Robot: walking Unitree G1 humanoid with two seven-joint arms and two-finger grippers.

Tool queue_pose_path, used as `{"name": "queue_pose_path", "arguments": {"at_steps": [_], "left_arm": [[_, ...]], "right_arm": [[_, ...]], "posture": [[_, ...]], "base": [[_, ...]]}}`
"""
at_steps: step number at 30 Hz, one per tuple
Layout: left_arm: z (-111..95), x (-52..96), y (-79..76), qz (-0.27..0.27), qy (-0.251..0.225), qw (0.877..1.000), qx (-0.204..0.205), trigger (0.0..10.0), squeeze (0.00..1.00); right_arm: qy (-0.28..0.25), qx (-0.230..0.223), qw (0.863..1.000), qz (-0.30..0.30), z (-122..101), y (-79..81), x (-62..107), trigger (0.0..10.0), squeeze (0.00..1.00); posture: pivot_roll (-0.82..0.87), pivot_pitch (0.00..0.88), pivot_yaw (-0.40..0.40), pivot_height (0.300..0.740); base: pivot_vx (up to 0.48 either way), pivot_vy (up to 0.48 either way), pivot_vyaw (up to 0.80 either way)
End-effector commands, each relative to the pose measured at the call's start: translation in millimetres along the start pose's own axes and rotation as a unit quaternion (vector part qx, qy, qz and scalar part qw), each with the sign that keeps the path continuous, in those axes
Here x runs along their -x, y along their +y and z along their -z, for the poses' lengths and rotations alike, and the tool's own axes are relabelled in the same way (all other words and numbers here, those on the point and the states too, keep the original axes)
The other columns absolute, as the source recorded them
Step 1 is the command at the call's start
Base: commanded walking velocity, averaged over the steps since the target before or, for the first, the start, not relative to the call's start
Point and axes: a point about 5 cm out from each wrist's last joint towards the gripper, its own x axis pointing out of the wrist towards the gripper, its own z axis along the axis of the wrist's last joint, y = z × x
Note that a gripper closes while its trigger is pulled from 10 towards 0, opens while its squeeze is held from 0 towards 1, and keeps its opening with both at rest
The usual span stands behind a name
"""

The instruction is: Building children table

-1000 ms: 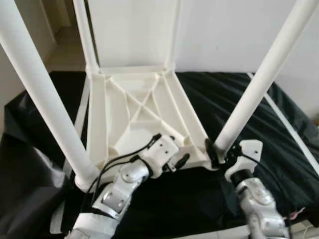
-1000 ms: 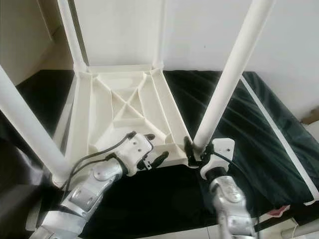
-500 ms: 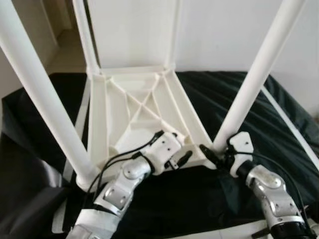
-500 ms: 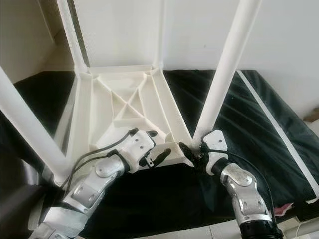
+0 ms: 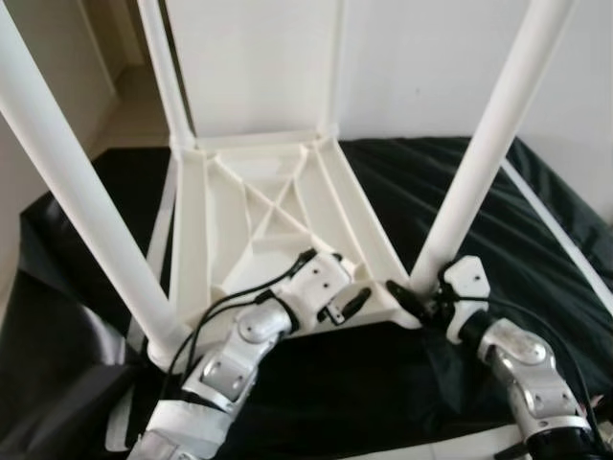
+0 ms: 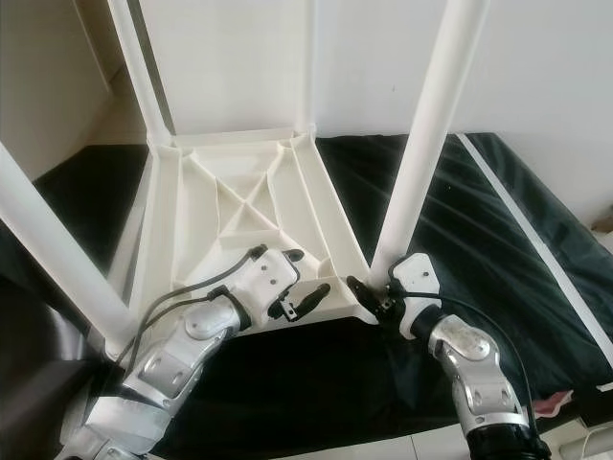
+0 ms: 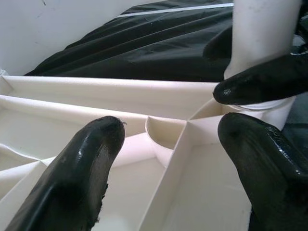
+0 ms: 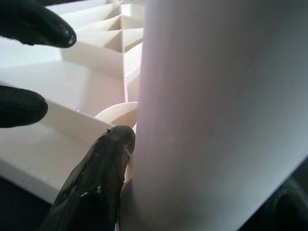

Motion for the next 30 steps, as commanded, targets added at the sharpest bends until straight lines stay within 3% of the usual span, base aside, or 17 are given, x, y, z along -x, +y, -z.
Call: {"name": "queue_pose_path", "arguments": {"at_steps": [1, 8, 17, 20, 21, 30], "left_arm": [[3.1, -1.1, 0.0, 0.005, 0.008, 1.0, -0.003, 10.0, 0.0], [5.0, -0.8, -3.6, 0.009, 0.01, 1.0, -0.001, 10.0, 0.0], [5.7, -1.8, -6.9, 0.007, 0.01, 1.0, 0.001, 10.0, 0.0], [5.8, -2.1, -7.9, 0.004, 0.009, 1.0, 0.004, 10.0, 0.0], [5.6, -2.4, -8.0, 0.001, 0.008, 1.0, 0.006, 10.0, 0.0], [5.1, -4.3, -10.0, 0.001, 0.007, 1.0, 0.005, 10.0, 0.0]], "right_arm": [[0.033, -0.016, 0.999, 0.004, 14.4, 11.3, 1.4, 10.0, 0.0], [0.031, -0.022, 0.999, 0.037, 15.0, 21.2, -3.5, 10.0, 0.0], [0.021, -0.048, 0.988, 0.142, 12.2, 24.7, -8.4, 10.0, 0.0], [0.018, -0.074, 0.977, 0.199, 12.8, 27.6, -9.0, 10.0, 0.0], [0.022, -0.096, 0.966, 0.238, 15.0, 31.4, -10.3, 10.0, 0.0], [0.044, -0.122, 0.948, 0.291, 17.7, 41.5, -18.3, 10.0, 0.0]], "posture": [[-0.02, 0.0, 0.01, 0.74], [-0.02, 0.0, 0.007, 0.74], [-0.02, 0.0, -0.016, 0.74], [-0.01, 0.0, -0.027, 0.74], [-0.01, 0.0, -0.032, 0.74], [-0.01, 0.0, -0.039, 0.74]], "base": [[0.0, 0.0, 0.0], [0.0, 0.0, 0.0], [0.0, 0.0, 0.0], [0.0, 0.0, 0.0], [0.0, 0.0, 0.0], [0.0, 0.0, 0.0]]}}
